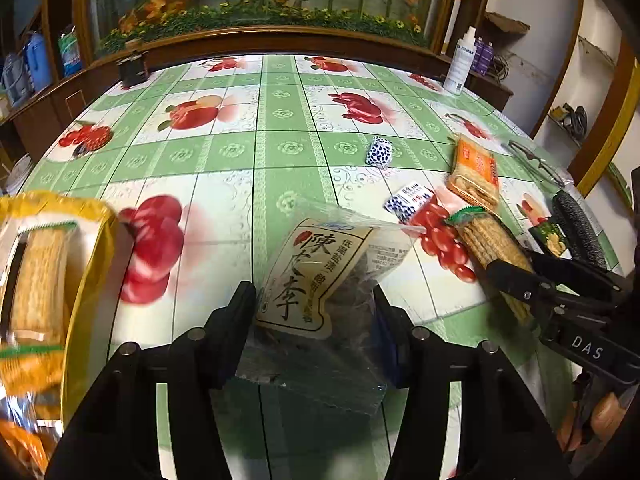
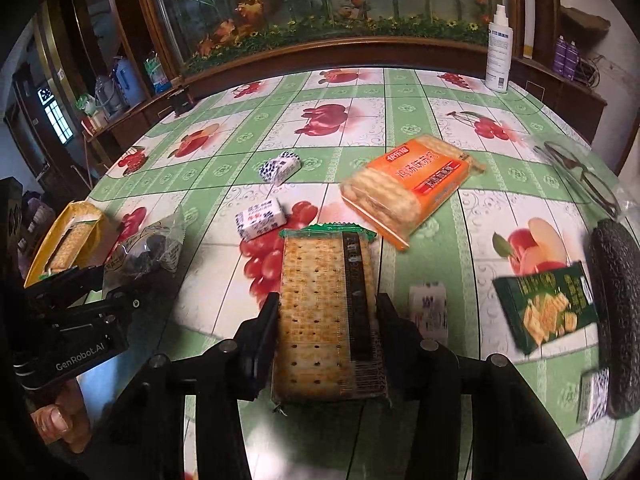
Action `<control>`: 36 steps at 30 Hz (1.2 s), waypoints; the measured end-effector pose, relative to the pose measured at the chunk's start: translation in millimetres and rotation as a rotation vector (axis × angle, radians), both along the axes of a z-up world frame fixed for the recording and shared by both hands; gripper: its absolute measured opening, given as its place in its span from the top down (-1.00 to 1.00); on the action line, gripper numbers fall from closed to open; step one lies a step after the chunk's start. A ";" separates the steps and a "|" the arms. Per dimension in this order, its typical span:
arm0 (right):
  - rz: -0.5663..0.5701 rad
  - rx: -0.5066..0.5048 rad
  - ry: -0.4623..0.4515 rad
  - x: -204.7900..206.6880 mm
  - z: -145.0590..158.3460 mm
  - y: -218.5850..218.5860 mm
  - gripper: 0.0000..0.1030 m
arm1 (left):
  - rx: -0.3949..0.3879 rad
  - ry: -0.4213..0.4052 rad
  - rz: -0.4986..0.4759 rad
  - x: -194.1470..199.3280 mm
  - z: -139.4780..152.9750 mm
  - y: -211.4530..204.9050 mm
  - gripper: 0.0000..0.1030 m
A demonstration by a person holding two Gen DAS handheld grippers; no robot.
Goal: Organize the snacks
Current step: 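Carry both packs over the tray and open both tools inside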
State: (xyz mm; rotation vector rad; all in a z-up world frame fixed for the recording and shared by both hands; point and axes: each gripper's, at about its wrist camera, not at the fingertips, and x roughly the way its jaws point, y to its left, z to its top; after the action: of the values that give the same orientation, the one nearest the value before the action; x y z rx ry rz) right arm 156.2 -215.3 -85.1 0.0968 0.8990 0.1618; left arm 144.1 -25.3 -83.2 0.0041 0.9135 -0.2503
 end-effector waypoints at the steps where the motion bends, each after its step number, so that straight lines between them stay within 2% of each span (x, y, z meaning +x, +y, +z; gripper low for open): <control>1: 0.007 0.000 -0.003 -4.9 0.7 1.2 0.07 | 0.000 -0.006 0.004 -6.6 1.7 0.0 -0.02; 9: 0.027 0.045 -0.045 -48.4 16.1 5.1 0.08 | 0.004 -0.064 0.016 -58.3 19.9 -0.6 -0.02; 19: 0.077 0.078 -0.083 -90.5 29.7 22.6 0.08 | 0.007 -0.119 0.052 -104.7 38.6 21.3 -0.02; 28: 0.168 0.102 -0.109 -109.0 42.0 60.3 0.08 | 0.050 -0.131 0.126 -133.9 47.2 53.0 -0.02; 36: 0.247 0.112 -0.127 -116.6 54.6 96.5 0.08 | 0.054 -0.158 0.213 -150.9 58.4 93.0 -0.02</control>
State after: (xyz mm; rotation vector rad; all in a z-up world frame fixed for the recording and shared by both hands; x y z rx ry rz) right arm 39.6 -118.7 -30.5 0.0783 0.7726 0.4437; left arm -6.9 67.7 -24.8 -0.0230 0.7568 -0.0268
